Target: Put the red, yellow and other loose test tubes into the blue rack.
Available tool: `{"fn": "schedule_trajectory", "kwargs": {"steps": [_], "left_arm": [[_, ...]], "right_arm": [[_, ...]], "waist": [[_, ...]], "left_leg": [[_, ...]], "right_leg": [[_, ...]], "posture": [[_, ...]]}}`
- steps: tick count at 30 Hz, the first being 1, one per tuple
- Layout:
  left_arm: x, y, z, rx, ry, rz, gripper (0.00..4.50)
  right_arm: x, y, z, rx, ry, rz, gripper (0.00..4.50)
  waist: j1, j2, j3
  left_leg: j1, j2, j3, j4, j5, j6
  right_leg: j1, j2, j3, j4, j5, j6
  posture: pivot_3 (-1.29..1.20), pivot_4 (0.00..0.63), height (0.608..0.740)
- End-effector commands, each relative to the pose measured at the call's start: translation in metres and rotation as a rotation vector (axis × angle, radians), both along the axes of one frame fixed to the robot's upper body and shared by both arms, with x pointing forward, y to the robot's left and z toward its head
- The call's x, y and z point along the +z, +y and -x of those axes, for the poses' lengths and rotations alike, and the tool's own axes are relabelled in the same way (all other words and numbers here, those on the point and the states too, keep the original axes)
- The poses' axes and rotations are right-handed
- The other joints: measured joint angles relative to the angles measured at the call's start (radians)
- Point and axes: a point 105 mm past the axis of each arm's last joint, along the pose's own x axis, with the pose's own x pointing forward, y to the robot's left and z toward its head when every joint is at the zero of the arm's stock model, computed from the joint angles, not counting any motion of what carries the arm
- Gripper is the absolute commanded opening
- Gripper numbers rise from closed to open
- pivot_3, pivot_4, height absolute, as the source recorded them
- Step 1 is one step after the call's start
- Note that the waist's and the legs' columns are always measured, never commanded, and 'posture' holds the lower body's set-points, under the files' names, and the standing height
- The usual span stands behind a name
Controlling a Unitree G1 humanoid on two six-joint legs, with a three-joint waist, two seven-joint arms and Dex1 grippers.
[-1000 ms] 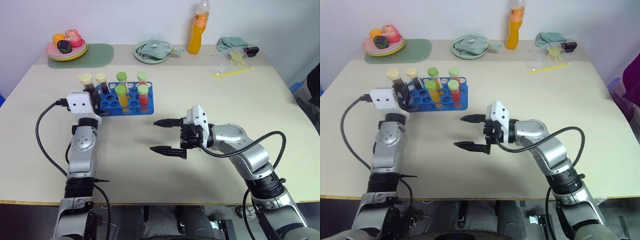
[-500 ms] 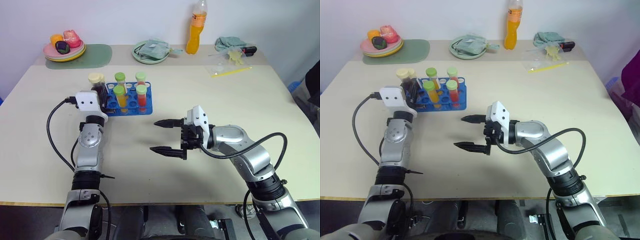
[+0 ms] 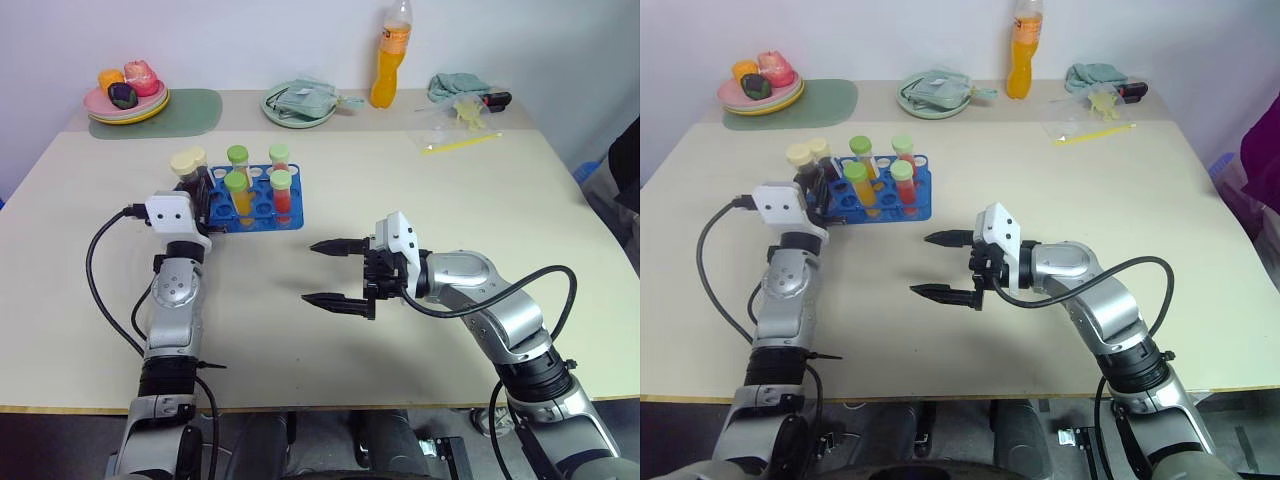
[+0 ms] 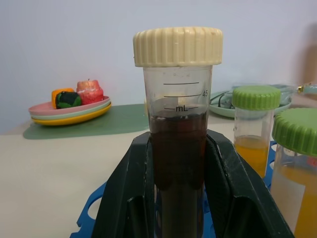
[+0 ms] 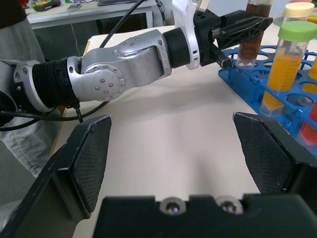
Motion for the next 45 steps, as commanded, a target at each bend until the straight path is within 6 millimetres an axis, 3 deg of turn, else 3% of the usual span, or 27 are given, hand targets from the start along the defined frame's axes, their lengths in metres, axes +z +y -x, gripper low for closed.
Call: {"fn": "schedule_trajectory", "kwargs": {"steps": [1, 13, 34, 40, 43, 45], "left_arm": [[-0.003, 0.008, -0.001, 0.03, 0.016, -0.004, 0.92], [0.0, 0.005, -0.012, 0.023, 0.006, 0.013, 0.92], [-0.006, -0.002, -0.009, 0.002, 0.02, 0.062, 0.92], [0.0, 0.008, 0.0, 0.019, 0.002, 0.062, 3.73], [0.008, 0.017, 0.016, 0.019, -0.015, 0.052, 3.73], [0.016, 0.033, 0.038, 0.005, -0.013, 0.036, 3.73]], "right_arm": [[0.012, 0.0, 0.004, 0.014, -0.046, -0.026, 4.35], [0.011, -0.002, 0.005, 0.004, -0.047, -0.022, 4.35], [0.011, -0.001, 0.004, 0.008, -0.051, -0.02, 4.35], [0.013, -0.005, 0.002, -0.005, -0.062, -0.02, 4.35], [0.018, -0.015, -0.005, -0.041, -0.072, -0.021, 4.35], [0.023, -0.034, -0.016, -0.108, -0.071, -0.025, 4.35]], "waist": [[0.0, 0.0, 0.0], [0.001, 0.0, 0.0], [0.0, 0.0, 0.0], [0.0, 0.0, 0.0], [-0.006, 0.0, 0.0], [-0.007, 0.0, 0.0]], "left_leg": [[0.0, 0.0, 0.0, 0.0, 0.0, 0.0], [0.0, 0.0, 0.0, 0.0, 0.0, 0.0], [0.0, 0.0, 0.0, 0.0, 0.0, 0.0], [0.0, 0.0, 0.0, 0.0, 0.0, 0.0], [0.0, 0.0, 0.0, 0.0, 0.0, 0.0], [0.0, 0.0, 0.0, -0.001, 0.0, 0.0]], "right_leg": [[0.0, 0.0, 0.0, 0.0, 0.0, 0.0], [0.0, 0.0, 0.0, 0.0, 0.0, 0.0], [0.0, 0.0, 0.0, 0.0, 0.0, 0.0], [0.0, 0.0, 0.0, 0.0, 0.0, 0.0], [0.0, 0.0, 0.0, -0.001, 0.0, 0.0], [0.0, 0.0, 0.0, -0.001, 0.0, 0.0]], "posture": [[0.0, 0.15, 0.729], [0.0, 0.15, 0.729], [0.0, 0.15, 0.729], [0.0, 0.15, 0.729], [0.0, 0.15, 0.729], [0.0, 0.15, 0.729]]}}
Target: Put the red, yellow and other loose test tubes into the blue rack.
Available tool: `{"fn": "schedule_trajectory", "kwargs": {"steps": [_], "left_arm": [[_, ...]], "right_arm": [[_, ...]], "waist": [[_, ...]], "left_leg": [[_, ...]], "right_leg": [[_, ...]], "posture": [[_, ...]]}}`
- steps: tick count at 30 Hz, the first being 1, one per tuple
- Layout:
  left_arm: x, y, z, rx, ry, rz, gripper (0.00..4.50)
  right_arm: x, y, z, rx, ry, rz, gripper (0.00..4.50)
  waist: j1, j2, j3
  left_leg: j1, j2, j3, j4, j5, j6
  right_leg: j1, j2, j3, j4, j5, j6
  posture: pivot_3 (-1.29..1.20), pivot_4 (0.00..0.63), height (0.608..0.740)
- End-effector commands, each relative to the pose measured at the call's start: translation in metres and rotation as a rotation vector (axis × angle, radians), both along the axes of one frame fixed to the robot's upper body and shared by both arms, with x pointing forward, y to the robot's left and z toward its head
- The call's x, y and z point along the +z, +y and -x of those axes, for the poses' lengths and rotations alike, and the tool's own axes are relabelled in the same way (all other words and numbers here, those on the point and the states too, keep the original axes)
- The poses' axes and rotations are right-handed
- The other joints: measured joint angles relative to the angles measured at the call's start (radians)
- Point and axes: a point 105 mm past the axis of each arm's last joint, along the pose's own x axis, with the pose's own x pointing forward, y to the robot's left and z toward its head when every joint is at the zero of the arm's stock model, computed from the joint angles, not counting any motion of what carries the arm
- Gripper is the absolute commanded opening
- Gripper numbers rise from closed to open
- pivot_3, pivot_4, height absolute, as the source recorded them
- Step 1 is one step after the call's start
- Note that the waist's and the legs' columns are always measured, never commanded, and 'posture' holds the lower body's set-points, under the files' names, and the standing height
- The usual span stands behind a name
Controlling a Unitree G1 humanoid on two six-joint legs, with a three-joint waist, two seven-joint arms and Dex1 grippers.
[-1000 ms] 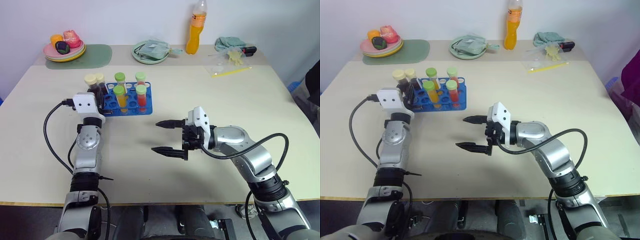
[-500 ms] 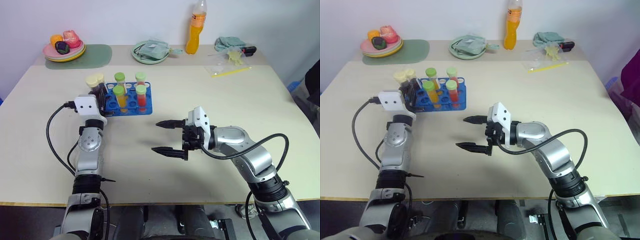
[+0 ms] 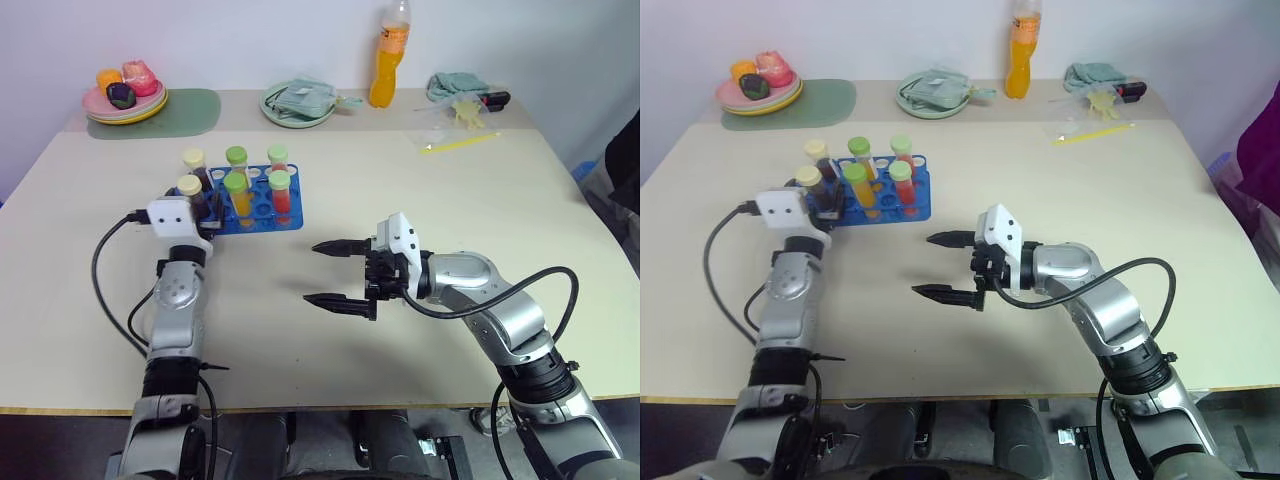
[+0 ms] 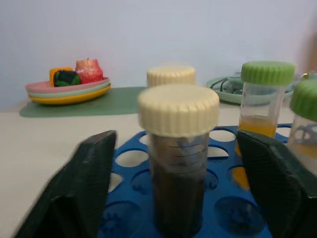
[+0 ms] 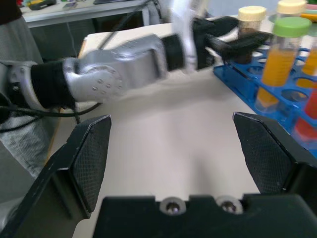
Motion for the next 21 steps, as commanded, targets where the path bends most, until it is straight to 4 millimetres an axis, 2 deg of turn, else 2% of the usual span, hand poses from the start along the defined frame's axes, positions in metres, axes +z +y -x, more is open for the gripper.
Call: {"fn": "schedule_trajectory", "kwargs": {"steps": [1, 2, 4, 6, 11, 16, 21], "left_arm": [[0.028, 0.028, 0.038, -0.024, -0.046, -0.033, 3.73], [0.031, 0.032, 0.047, -0.039, -0.035, -0.045, 3.73], [0.028, 0.043, 0.07, -0.108, 0.052, -0.108, 3.73], [0.026, 0.044, 0.082, -0.154, 0.119, -0.145, 3.73], [0.014, 0.072, 0.115, -0.174, 0.264, -0.222, 3.73], [0.008, 0.079, 0.126, -0.156, 0.321, -0.242, 3.73], [0.004, 0.074, 0.128, -0.139, 0.311, -0.209, 3.73]], "right_arm": [[0.023, -0.035, -0.017, -0.112, -0.053, -0.037, 4.35], [0.025, -0.045, -0.021, -0.145, -0.052, -0.039, 4.35], [0.027, -0.078, -0.033, -0.253, -0.044, -0.023, 4.35], [0.027, -0.102, -0.04, -0.319, -0.041, -0.006, 4.35], [0.011, -0.157, -0.049, -0.473, -0.023, 0.082, 4.35], [0.003, -0.176, -0.052, -0.502, -0.001, 0.107, 4.35], [-0.003, -0.174, -0.056, -0.495, 0.009, 0.108, 4.35]], "waist": [[-0.004, 0.0, 0.0], [-0.007, 0.0, 0.0], [-0.011, 0.0, 0.0], [-0.009, 0.0, 0.0], [0.0, 0.001, 0.0], [0.001, 0.001, 0.0], [0.001, 0.001, 0.001]], "left_leg": [[0.0, 0.001, 0.0, 0.0, 0.0, 0.0], [0.0, 0.001, 0.0, 0.0, 0.0, 0.0], [0.0, 0.001, 0.0, -0.001, 0.0, 0.0], [0.0, 0.001, 0.0, -0.001, 0.0, 0.0], [0.001, 0.002, 0.001, -0.001, 0.0, 0.0], [0.001, 0.002, 0.002, -0.001, 0.0, 0.001], [0.001, 0.003, 0.002, -0.001, -0.001, 0.001]], "right_leg": [[0.0, 0.0, 0.0, 0.0, 0.0, 0.0], [0.0, 0.0, 0.0, 0.0, 0.0, 0.0], [0.0, 0.0, 0.001, -0.001, 0.0, 0.0], [0.0, -0.001, 0.0, -0.001, 0.0, -0.001], [0.002, -0.002, 0.001, -0.003, -0.003, -0.005], [0.002, -0.002, 0.001, -0.004, -0.003, -0.005], [0.002, -0.001, 0.001, -0.004, -0.002, -0.004]], "posture": [[0.0, 0.15, 0.729], [0.0, 0.15, 0.729], [0.0, 0.15, 0.729], [0.0, 0.15, 0.729], [0.0, 0.15, 0.729], [0.0, 0.15, 0.729], [0.0, 0.15, 0.729]]}}
